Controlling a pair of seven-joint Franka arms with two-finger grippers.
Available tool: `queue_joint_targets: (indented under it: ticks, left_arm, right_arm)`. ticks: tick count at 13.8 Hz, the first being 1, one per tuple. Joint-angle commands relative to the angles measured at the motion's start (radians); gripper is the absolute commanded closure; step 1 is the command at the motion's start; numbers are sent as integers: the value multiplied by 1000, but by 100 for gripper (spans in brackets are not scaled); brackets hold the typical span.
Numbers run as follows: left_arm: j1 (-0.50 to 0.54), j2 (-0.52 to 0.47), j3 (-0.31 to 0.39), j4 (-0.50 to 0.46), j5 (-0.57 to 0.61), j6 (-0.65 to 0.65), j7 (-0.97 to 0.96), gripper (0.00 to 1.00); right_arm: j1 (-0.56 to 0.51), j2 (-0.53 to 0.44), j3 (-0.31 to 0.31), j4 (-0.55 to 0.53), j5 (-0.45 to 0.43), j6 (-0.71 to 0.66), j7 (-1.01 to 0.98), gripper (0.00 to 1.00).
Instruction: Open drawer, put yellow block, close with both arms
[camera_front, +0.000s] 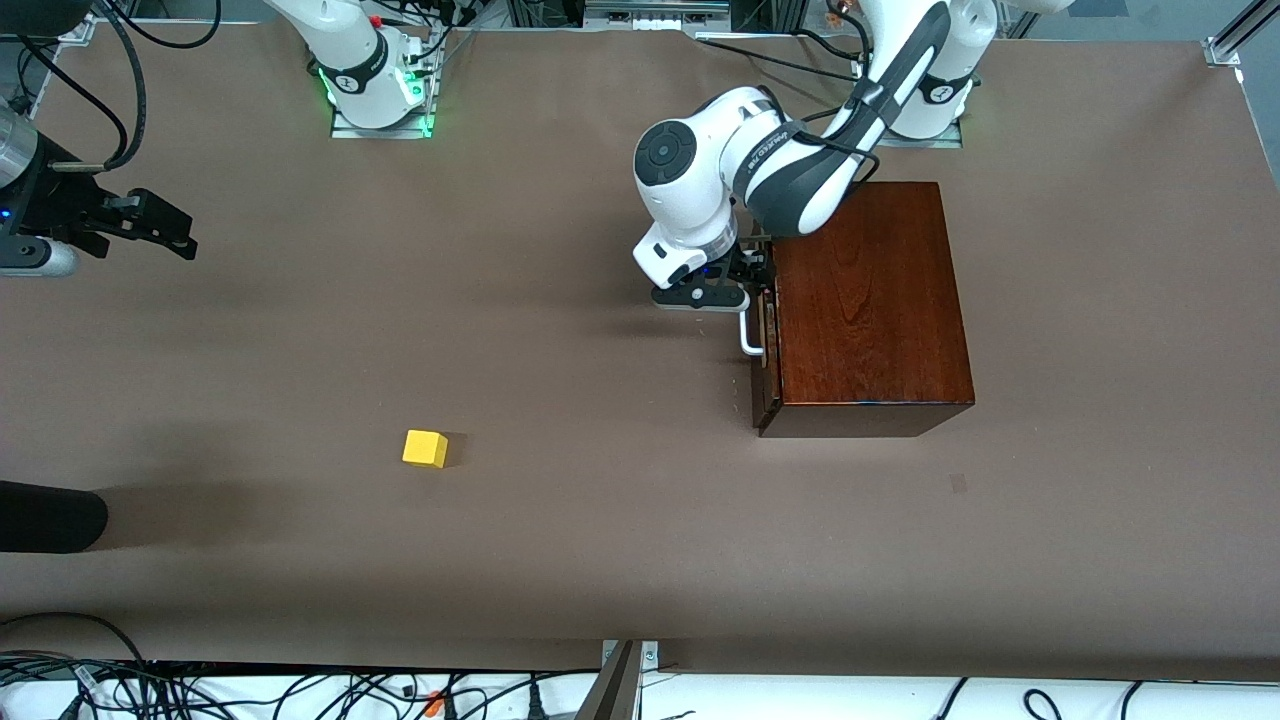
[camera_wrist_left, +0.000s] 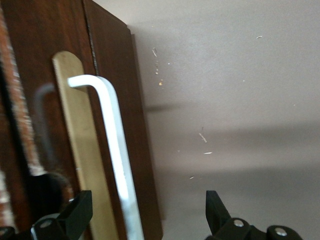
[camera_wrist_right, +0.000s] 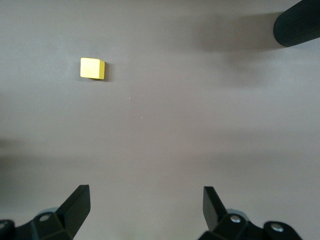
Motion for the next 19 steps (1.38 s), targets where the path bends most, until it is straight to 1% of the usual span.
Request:
queue_joint_targets:
  ticks: [1,3,6,9,13,15,19]
  left_arm:
    - [-13,-13,2,-56,73,59,-61,0]
    - [-27,4,4,-56,76,78,-98,0]
    - [-28,18,4,-56,78,82,-103,0]
    - [-28,32,2,-51,104,84,-117,0]
    - [-30,44,1,-42,102,148,-161,0]
    - [-38,53,1,-42,90,209,-207,0]
    - [-53,61,-1,-22,86,242,-216,0]
  right_arm:
    - [2,-12,0,-4,-1,1,9,0]
    - [2,-8,0,-4,1,3,11,0]
    - [2,-8,0,-4,2,4,11,0]
    - [1,-8,0,-4,1,3,11,0]
    - [2,-8,0,-3,1,4,11,0]
    - [2,-8,0,-3,1,6,11,0]
    - [1,-7,0,-3,2,7,10,0]
